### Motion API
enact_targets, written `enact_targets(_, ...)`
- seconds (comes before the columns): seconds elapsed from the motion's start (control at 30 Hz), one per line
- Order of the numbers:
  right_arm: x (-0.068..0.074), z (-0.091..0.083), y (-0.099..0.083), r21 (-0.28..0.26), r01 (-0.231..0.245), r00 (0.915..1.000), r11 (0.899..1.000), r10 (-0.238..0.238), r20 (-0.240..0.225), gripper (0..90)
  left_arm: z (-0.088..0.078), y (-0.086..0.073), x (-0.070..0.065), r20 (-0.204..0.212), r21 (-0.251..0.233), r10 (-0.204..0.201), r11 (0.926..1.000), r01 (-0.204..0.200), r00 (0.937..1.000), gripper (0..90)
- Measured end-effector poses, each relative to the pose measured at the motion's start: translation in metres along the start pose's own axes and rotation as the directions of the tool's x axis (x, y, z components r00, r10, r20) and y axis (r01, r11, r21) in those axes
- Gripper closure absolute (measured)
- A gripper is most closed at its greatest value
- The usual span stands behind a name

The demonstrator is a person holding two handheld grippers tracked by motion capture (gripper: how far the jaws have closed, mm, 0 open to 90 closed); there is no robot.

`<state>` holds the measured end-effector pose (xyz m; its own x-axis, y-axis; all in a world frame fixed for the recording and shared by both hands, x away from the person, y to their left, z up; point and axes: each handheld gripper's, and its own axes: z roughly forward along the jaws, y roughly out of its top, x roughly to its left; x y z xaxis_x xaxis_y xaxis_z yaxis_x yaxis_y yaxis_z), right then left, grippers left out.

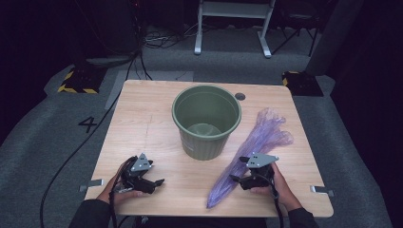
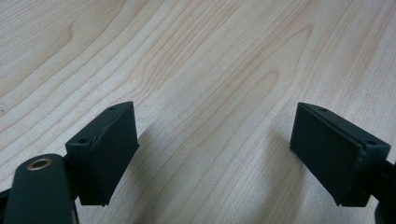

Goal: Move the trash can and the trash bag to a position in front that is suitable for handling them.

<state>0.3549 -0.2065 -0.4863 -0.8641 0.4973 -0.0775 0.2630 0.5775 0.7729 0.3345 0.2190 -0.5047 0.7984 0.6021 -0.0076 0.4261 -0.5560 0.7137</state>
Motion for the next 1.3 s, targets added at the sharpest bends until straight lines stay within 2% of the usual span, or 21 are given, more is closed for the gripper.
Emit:
enact_targets(0.1,-0.001,0.009,0.001,0.023,-0.011,0.9999,1.000,0.011,-0.011,23.2,0.000,0.000,0.000,0.000,0.000,0.000,1.0000,0.000,1.0000,14.5)
enact_targets(0.13,-0.004,0.017,0.001,0.037,-0.030,0.9993,0.999,0.030,-0.021,27.3,0.000,0.000,0.000,0.001,0.001,0.003,1.0000,-0.003,1.0000,14.5)
enact_targets(0.17,-0.004,0.017,0.001,0.037,-0.030,0.9993,0.999,0.030,-0.021,27.3,0.000,0.000,0.000,0.001,0.001,0.003,1.0000,-0.003,1.0000,14.5)
enact_targets(0.27,-0.011,0.025,0.001,0.040,-0.086,0.9957,0.995,0.087,-0.031,38.6,0.000,0.000,0.000,0.001,0.001,0.001,1.0000,-0.001,1.0000,14.5)
enact_targets(0.37,-0.013,0.026,0.001,0.043,-0.105,0.9943,0.994,0.106,-0.014,41.6,0.000,0.000,0.000,0.001,0.000,0.001,1.0000,-0.001,1.0000,14.5)
enact_targets(0.43,-0.015,0.027,0.002,0.041,-0.117,0.9932,0.992,0.117,0.004,50.5,0.000,0.000,0.000,0.001,0.000,0.000,1.0000,0.000,1.0000,14.5)
enact_targets(0.5,-0.015,0.027,0.002,0.036,-0.119,0.9929,0.992,0.118,0.016,54.3,0.000,0.000,0.000,0.001,0.001,0.000,1.0000,0.000,1.0000,14.5)
enact_targets(0.53,-0.016,0.028,0.001,0.025,-0.125,0.9920,0.992,0.124,0.026,61.7,0.000,0.001,0.000,0.001,0.001,0.000,1.0000,0.000,1.0000,14.4)
enact_targets(0.63,-0.017,0.028,0.002,0.017,-0.127,0.9912,0.992,0.127,0.037,70.7,0.001,0.001,0.000,0.001,0.000,-0.001,1.0000,0.001,1.0000,14.4)
enact_targets(0.73,-0.017,0.029,0.002,0.015,-0.132,0.9904,0.991,0.131,0.044,74.6,0.001,0.001,0.000,0.001,0.001,0.000,1.0000,0.000,1.0000,14.4)
enact_targets(0.8,-0.017,0.030,0.002,0.014,-0.137,0.9895,0.990,0.136,0.049,73.7,0.001,0.001,0.000,0.001,0.001,0.001,1.0000,-0.001,1.0000,14.4)
enact_targets(0.87,-0.017,0.029,0.003,0.008,-0.146,0.9878,0.989,0.145,0.057,56.8,0.001,0.001,0.000,0.001,0.002,0.003,1.0000,-0.003,1.0000,14.4)
enact_targets(0.9,-0.017,0.029,0.003,0.008,-0.146,0.9878,0.989,0.145,0.057,56.8,0.001,0.001,0.000,0.001,0.002,0.003,1.0000,-0.003,1.0000,14.4)
enact_targets(0.93,-0.017,0.026,0.005,-0.010,-0.157,0.9864,0.988,0.157,0.047,44.0,0.001,0.001,0.000,0.001,0.002,0.003,1.0000,-0.003,1.0000,14.4)
enact_targets(1.0,-0.016,0.023,0.006,-0.018,-0.151,0.9875,0.988,0.152,0.041,39.6,0.001,0.001,0.000,0.001,0.002,0.003,1.0000,-0.003,1.0000,14.4)
enact_targets(1.1,-0.015,0.007,0.012,-0.072,-0.138,0.9839,0.988,0.145,0.104,33.6,0.001,0.001,0.000,0.001,0.002,0.003,1.0000,-0.003,1.0000,14.4)
enact_targets(1.13,-0.015,0.007,0.012,-0.072,-0.138,0.9839,0.988,0.145,0.104,33.6,0.001,0.001,0.000,0.001,0.002,0.003,1.0000,-0.003,1.0000,14.4)
enact_targets(1.17,-0.016,-0.002,0.014,-0.098,-0.138,0.9773,0.986,0.152,0.148,31.2,0.001,0.001,0.000,0.001,0.002,0.003,1.0000,-0.003,1.0000,14.4)
enact_targets(1.2,-0.016,-0.002,0.014,-0.098,-0.138,0.9773,0.986,0.152,0.148,31.2,0.001,0.001,0.000,0.001,0.002,0.003,1.0000,-0.003,1.0000,14.4)
enact_targets(1.27,-0.020,-0.009,0.014,-0.123,-0.160,0.9661,0.979,0.181,0.184,30.0,0.001,0.001,0.000,0.002,0.002,0.004,1.0000,-0.004,1.0000,14.4)
enact_targets(1.3,-0.027,-0.012,0.013,-0.109,-0.187,0.9435,0.976,0.209,0.257,26.5,0.001,0.001,0.000,0.003,0.003,0.005,1.0000,-0.005,1.0000,14.3)
